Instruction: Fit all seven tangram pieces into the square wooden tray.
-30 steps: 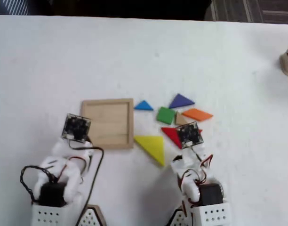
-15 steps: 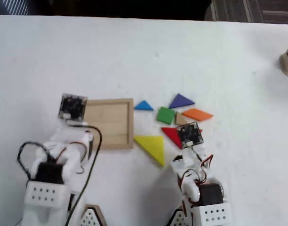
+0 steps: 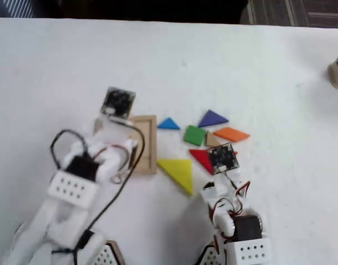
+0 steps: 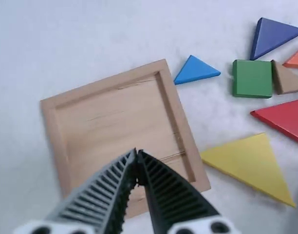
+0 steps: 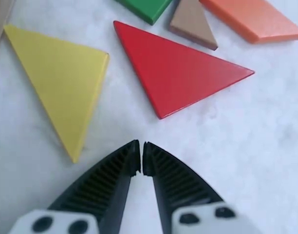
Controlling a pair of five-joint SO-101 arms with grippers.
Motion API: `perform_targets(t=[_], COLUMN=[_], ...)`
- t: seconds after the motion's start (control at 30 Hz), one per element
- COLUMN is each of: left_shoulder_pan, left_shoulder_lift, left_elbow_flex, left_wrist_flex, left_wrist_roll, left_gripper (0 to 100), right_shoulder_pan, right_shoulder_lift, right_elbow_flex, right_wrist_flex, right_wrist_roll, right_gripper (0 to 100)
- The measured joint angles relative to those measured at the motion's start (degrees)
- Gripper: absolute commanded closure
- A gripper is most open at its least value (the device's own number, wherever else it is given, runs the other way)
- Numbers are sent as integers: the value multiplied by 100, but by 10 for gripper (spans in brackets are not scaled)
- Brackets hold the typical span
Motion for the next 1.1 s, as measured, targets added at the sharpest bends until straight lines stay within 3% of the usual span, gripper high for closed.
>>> perform_targets(t=[0.3,0.53,0.7,1.1], left_shoulder_pan=[519,510,510,-193], left_shoulder_lift=[2426,4009,4879,5029], left_elbow_flex=[-1618,-2242,-2303,-2400], left_wrist_flex=[0,-26,-519,-668], left_wrist_roll=[1064,1345,1354,1354], left_gripper=[745,769,817,844], right_shoulder_pan=[202,202,202,202], right_shoulder_lift=[0,0,0,0], right_elbow_flex=[0,0,0,0], right_wrist_flex=[0,0,0,0], right_wrist_roll=[0,0,0,0], right_gripper=[978,978,978,978])
